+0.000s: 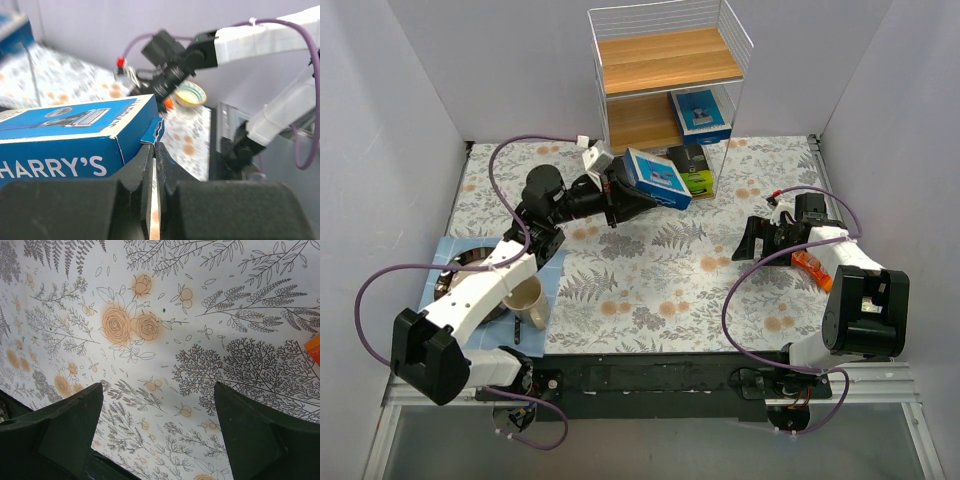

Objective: Place and organize the shaving razors onto the shelf

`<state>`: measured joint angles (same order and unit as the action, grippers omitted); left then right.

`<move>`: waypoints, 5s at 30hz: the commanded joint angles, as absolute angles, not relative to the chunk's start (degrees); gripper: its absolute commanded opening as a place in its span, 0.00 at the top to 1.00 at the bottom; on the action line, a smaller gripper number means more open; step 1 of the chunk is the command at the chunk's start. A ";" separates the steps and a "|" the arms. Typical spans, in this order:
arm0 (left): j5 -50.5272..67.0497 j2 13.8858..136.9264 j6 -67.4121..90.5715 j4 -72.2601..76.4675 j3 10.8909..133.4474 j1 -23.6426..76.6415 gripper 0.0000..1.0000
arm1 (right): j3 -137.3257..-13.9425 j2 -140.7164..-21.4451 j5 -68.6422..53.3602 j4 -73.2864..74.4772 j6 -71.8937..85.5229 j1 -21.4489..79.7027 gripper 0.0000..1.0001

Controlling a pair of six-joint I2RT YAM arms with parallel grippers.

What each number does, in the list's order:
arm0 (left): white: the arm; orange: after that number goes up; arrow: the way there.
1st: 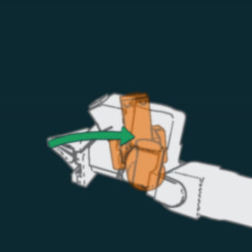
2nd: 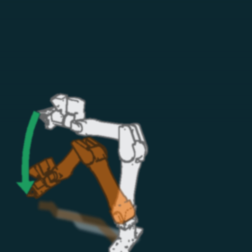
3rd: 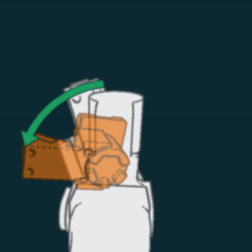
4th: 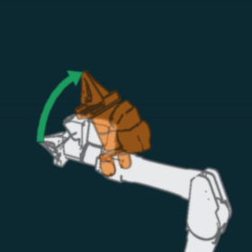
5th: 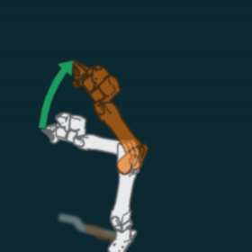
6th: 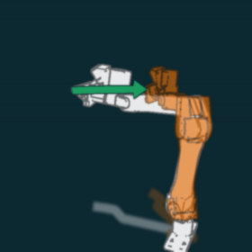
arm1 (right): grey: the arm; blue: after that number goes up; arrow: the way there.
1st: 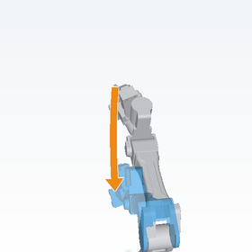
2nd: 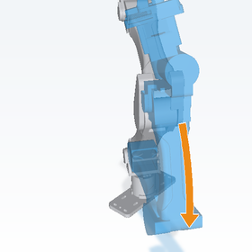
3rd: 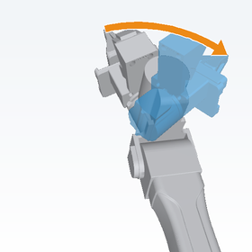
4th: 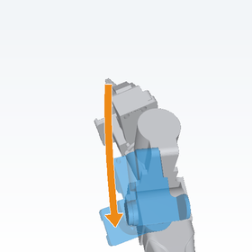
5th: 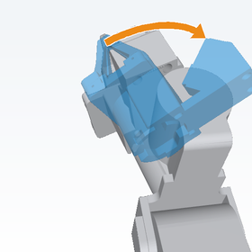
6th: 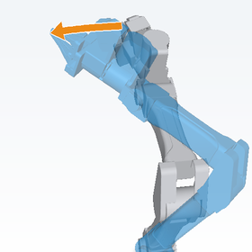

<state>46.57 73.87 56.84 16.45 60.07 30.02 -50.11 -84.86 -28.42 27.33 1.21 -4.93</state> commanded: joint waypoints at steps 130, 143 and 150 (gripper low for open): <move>30.68 75.94 44.84 -17.04 62.31 22.68 0.26 | -76.11 -99.66 -17.85 49.04 -42.88 -13.18 0.07; 22.77 79.71 35.34 -25.04 65.21 22.15 0.26 | -71.10 -104.24 -5.36 47.19 -53.96 -13.80 0.09; 23.11 81.48 32.96 -25.84 66.10 22.06 0.27 | -73.91 -102.83 -9.83 51.84 -61.60 -18.88 0.07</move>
<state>23.24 82.15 35.38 -24.12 63.92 22.33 -71.07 -104.49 -7.90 47.57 -54.04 -15.73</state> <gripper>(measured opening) 0.738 0.929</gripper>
